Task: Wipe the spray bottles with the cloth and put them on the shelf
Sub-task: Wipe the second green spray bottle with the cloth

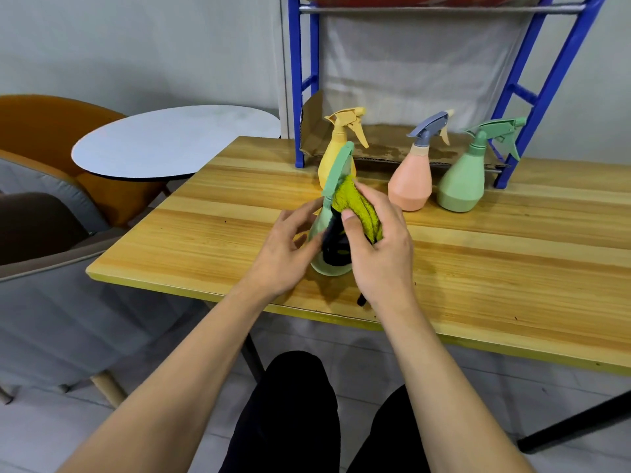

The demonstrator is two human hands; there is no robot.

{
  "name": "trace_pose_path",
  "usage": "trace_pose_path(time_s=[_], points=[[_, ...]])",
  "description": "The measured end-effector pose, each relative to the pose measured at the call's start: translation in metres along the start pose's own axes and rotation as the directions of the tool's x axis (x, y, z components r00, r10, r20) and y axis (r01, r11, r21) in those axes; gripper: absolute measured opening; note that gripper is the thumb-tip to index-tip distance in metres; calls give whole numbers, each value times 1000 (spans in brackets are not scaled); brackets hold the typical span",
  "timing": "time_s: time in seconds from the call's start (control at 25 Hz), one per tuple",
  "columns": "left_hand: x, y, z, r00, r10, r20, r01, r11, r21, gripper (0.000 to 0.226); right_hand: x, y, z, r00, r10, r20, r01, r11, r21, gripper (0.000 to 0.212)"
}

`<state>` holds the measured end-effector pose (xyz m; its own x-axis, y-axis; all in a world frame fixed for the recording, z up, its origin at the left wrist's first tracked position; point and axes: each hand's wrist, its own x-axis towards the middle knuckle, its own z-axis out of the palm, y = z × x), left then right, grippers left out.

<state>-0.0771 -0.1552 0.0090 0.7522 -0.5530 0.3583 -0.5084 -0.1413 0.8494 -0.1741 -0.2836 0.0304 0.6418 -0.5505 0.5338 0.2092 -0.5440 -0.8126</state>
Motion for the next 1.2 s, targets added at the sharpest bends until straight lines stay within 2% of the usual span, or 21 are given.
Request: trace_pose_path(time_s=[0.2, 0.28, 0.36, 0.44, 0.52, 0.6, 0.64, 0.76, 0.84, 0.92, 1.04, 1.2], points=[[-1, 1, 5, 999, -31, -41, 31, 1000, -3, 47, -13, 26, -8, 987, 162, -8, -162, 984, -78, 29], [-2, 0, 10, 997, -40, -63, 41, 999, 0, 46, -4, 13, -14, 980, 194, -47, -196, 980, -32, 26], [-4, 1, 18, 995, -16, -94, 15, 1000, -17, 50, 14, -16, -23, 980, 119, -160, -115, 993, 37, 27], [-6, 6, 27, 992, -13, -122, 2, 996, -87, 49, 32, -48, -28, 975, -30, -220, 27, 1000, -13, 28], [-9, 13, 34, 987, -34, -157, 11, 989, -145, 48, 45, -70, -21, 985, -130, -114, 109, 979, -172, 34], [-11, 16, 39, 977, -46, -210, 10, 986, -165, 45, 51, -74, -5, 994, -102, 43, 111, 924, -365, 42], [-11, 18, 40, 973, -48, -228, 10, 987, -162, 45, 53, -72, 1, 994, -75, 78, 101, 894, -436, 48], [-10, 20, 41, 967, -55, -248, 21, 991, -134, 44, 57, -64, 13, 988, -105, 109, 150, 765, -626, 54], [-8, 20, 40, 967, -64, -245, 38, 993, -111, 48, 61, -62, 16, 967, -207, 146, 246, 631, -736, 49], [-7, 19, 38, 969, -56, -240, 32, 994, -100, 47, 67, -62, 18, 945, -274, 177, 306, 558, -771, 41], [-8, 18, 38, 967, -44, -250, 15, 993, -118, 43, 70, -64, 15, 944, -271, 188, 315, 574, -756, 39], [-9, 17, 41, 972, -40, -231, 12, 993, -121, 46, 74, -73, -1, 983, -172, 72, 173, 697, -696, 47]])
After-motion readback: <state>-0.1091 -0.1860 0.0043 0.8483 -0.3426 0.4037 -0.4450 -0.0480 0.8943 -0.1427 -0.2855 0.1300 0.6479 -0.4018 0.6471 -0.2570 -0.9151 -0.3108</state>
